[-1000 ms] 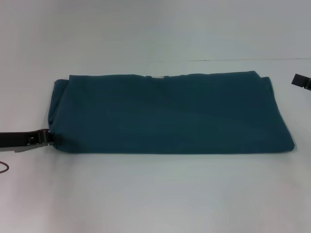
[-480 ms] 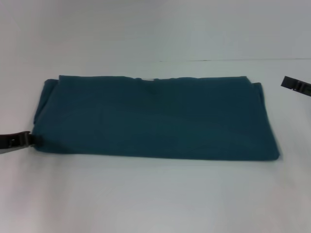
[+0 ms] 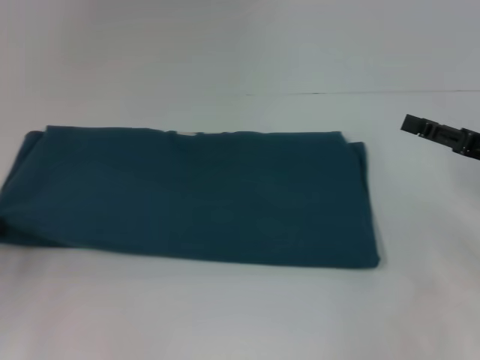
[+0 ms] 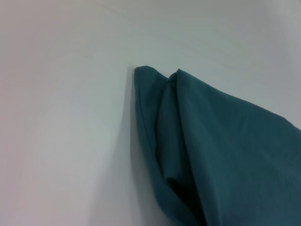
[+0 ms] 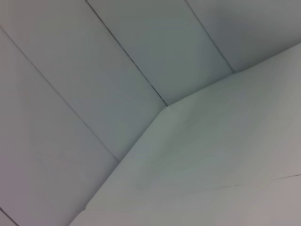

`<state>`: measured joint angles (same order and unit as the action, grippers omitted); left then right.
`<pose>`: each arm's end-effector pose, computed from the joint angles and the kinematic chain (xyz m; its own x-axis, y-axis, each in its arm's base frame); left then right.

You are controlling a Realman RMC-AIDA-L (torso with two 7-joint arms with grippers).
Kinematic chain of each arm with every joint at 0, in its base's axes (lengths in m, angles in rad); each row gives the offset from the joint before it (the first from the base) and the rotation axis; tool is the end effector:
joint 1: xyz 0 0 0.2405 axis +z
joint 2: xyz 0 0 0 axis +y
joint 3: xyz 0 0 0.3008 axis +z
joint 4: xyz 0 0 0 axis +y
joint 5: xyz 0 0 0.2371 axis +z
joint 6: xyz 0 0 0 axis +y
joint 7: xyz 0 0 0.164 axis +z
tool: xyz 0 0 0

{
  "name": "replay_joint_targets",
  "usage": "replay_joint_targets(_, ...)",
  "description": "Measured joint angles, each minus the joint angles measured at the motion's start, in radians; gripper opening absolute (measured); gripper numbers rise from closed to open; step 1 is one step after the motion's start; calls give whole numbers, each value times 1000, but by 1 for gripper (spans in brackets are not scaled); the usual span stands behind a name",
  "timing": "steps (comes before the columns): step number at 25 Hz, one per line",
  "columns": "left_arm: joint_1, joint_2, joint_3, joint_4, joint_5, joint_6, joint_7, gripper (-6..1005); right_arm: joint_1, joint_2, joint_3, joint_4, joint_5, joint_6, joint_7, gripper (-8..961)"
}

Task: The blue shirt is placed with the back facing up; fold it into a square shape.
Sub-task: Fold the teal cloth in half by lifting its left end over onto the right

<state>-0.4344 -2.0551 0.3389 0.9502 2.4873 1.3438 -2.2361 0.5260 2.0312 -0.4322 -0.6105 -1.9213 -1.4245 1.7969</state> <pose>-0.4385 0.3592 0.0741 0.1790 0.7830 0.5958 0.9584 -0.0018 -0.2855 0.3439 0.4100 0.0250 0.3354 -0.5537 -0.7622 -0.8719 -0.4888 -0.0286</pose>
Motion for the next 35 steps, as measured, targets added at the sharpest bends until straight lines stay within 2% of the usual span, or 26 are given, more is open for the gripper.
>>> replay_joint_targets(7, 66, 4, -59, 66, 11, 6, 3, 9, 16, 15, -45, 2, 0, 37, -2, 703)
replay_joint_targets(13, 80, 14, -134, 85, 61, 7, 14, 10, 28, 18, -50, 11, 1, 40, -2, 703)
replay_joint_targets(17, 75, 14, -132, 86, 57, 27, 15, 11, 28, 18, -50, 11, 1, 41, -2, 703)
replay_joint_targets(20, 50, 13, -128, 86, 7, 101, 33, 11, 22, 18, -49, 11, 1, 38, -2, 703)
replay_joint_targets(23, 9, 3, -122, 91, -96, 225, 73, 12, 10, 13, -49, 11, 1, 28, -2, 703)
replay_joint_targets(24, 9, 3, -122, 91, -96, 225, 73, 12, 5, 10, -49, 12, 2, 21, -5, 703)
replay_joint_targets(26, -42, -26, -75, 103, -234, 343, 100, 12, -8, 7, -45, 12, 4, 2, -15, 704)
replay_joint_targets(28, -67, -41, -35, 105, -296, 363, 102, 13, -20, 4, -41, 12, 5, -8, -25, 704)
replay_joint_targets(33, -161, -105, 142, 63, -426, 328, 112, 14, -46, -8, -40, 10, 5, -27, -40, 702)
replay_joint_targets(35, -198, -115, 230, -24, -472, 273, 133, 14, -54, -16, -39, 11, 5, -37, -45, 701)
